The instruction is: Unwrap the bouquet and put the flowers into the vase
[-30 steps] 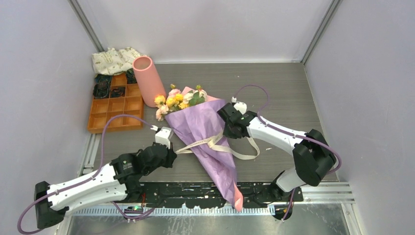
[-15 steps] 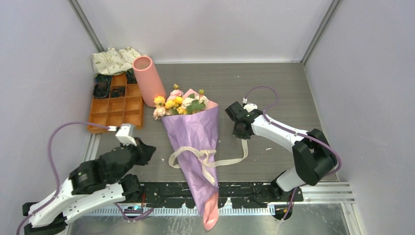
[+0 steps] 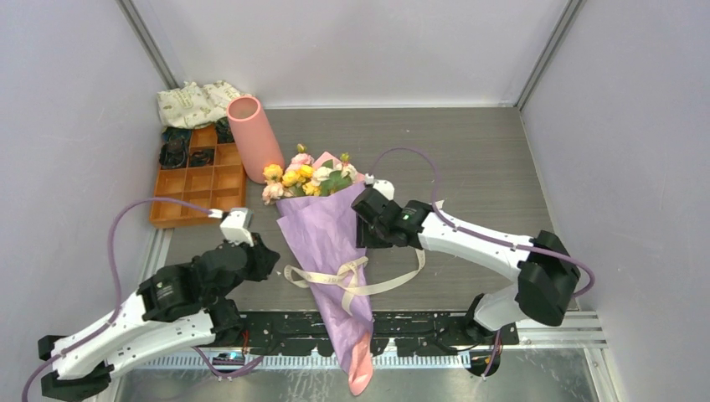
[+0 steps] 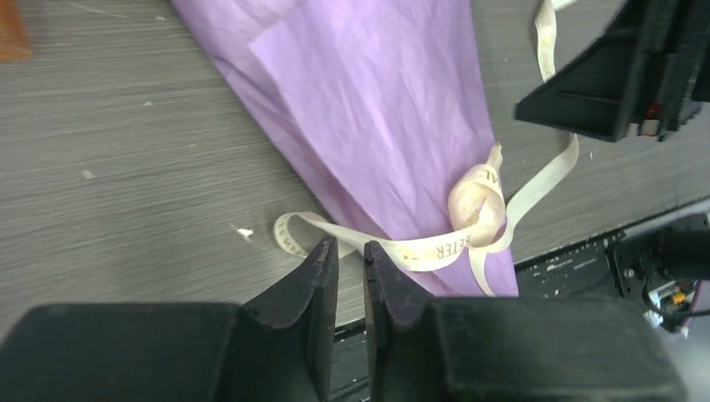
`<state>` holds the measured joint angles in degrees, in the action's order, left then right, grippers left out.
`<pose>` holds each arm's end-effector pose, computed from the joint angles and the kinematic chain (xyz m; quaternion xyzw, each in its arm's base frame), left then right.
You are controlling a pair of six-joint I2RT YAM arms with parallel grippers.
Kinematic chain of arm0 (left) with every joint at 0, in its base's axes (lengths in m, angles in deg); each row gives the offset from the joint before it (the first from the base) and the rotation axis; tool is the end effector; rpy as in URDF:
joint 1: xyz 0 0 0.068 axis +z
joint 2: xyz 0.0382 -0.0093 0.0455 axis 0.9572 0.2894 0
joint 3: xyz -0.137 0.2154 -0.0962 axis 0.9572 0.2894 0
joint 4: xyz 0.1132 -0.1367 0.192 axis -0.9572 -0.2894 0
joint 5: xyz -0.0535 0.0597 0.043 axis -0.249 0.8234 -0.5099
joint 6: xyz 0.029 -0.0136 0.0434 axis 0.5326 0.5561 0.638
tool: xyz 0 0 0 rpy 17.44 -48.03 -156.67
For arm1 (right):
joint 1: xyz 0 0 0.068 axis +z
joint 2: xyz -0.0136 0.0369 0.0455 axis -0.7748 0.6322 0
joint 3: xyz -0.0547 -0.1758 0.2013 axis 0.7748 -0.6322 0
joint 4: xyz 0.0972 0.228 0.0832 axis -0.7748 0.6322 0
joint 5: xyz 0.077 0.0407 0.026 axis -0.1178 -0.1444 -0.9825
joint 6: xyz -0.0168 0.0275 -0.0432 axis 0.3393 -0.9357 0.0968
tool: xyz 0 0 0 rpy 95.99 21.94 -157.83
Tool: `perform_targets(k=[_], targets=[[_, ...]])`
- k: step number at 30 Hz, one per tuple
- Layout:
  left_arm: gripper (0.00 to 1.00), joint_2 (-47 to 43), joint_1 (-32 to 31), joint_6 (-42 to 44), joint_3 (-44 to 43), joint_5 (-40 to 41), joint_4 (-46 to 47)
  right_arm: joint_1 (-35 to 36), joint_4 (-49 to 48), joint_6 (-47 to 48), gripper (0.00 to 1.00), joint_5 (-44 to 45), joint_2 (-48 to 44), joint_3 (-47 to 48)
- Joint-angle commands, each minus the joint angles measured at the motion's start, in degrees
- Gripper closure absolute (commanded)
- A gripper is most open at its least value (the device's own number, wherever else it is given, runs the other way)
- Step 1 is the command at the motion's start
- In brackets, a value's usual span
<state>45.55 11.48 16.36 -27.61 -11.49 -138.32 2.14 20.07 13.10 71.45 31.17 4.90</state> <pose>0.0533 -0.0610 0.2930 -0.0120 0.8662 -0.2223 0.4474 0.1796 0.2246 0.2521 -0.0291 0.9531 0.1440 0.2645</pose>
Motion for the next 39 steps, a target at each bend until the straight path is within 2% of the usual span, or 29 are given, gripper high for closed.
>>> perform_targets(k=[1,4,8,16,27,35,39], targets=[[0.78,5.5,0.2,6.6,2.4,-8.3,15.0,1.7,-5.6,-1.4,0.53,-6.2,3.7,-0.5],[0.69,9.0,0.2,10.4,3.6,-12.5,23.2,1.8,-8.6,-2.6,0.49,-9.1,5.7,-1.7],[0.61,14.3,0.2,14.1,3.7,-16.7,29.3,1.8,-9.8,-3.1,0.49,-10.1,8.1,-1.6],[0.59,26.8,0.2,13.4,6.3,-21.2,36.1,1.9,-10.5,-5.2,0.49,-12.0,7.4,-4.3],[0.51,24.1,0.2,8.7,13.0,-26.7,38.8,1.9,-8.1,-6.8,0.48,-11.9,0.6,-9.3],[0.51,28.9,-0.7,6.0,15.3,-30.2,44.8,2.1,-7.6,-7.2,0.48,-11.9,-0.3,-9.4],[0.55,30.5,-2.5,5.0,15.5,-32.7,45.2,2.3,-6.9,-7.5,0.49,-12.9,-1.2,-10.2]])
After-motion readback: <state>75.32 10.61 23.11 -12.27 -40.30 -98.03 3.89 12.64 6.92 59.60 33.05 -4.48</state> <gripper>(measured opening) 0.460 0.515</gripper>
